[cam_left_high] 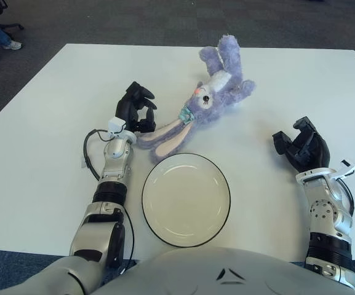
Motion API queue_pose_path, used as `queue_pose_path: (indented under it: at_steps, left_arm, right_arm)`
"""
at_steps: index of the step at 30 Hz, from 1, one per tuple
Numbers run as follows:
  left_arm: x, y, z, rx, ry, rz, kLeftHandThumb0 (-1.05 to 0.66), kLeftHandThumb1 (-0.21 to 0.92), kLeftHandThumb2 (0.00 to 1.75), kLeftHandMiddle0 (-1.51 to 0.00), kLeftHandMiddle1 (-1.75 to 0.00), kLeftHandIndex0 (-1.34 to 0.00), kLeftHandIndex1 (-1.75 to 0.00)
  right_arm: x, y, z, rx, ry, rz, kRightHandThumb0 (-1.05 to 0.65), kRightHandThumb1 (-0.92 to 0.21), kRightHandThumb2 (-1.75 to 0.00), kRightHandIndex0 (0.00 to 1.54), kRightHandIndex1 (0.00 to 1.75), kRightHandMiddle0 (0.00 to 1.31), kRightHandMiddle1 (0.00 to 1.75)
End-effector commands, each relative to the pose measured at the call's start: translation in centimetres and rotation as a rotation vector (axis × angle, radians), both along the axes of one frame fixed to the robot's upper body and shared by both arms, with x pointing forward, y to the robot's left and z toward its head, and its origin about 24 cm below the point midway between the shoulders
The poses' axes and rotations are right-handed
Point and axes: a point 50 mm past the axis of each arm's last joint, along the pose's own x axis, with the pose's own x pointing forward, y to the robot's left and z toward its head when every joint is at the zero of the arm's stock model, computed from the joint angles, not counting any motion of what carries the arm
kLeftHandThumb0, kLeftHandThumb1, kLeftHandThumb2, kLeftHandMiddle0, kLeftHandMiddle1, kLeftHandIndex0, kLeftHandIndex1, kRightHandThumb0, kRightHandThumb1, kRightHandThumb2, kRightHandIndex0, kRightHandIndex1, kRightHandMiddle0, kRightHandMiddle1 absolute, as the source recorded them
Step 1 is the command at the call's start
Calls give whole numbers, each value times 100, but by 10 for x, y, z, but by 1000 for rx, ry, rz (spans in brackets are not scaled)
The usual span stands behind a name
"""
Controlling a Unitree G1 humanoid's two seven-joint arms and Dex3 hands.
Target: Put the doll into the plate.
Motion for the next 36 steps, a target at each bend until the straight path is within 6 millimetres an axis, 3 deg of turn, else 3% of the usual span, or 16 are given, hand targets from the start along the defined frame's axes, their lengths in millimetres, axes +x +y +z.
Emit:
queue_pose_path:
  at_steps: [1,13,26,36]
  left_arm:
    - [-15,2,-28,-15,104,18,-1,31,133,-50,-175,-49,-175]
    - [-16,1,-28,-13,108,19,-1,31,133,-50,-175,-49,-175]
    - [-17,-3,-29,-21,116,27,-1,31,133,-50,-175,-49,-175]
    - [-18,-6,-29,-34,127,27,-1,32,133,-50,-175,-49,-175]
  right_arm:
    - [-9,-2,-21,7,119,-17,-47,-34,-129,120,175,59,175]
    - [-10,0,-20,-61,163,-81,-45,-40,-121,114,175,54,175]
    - [-12,0,-16,-511,186,-212,-44,-44,-116,110,175,51,175]
    - [-11,1,-7,-587,124,-330,-43,-48,-112,109,175,48,175]
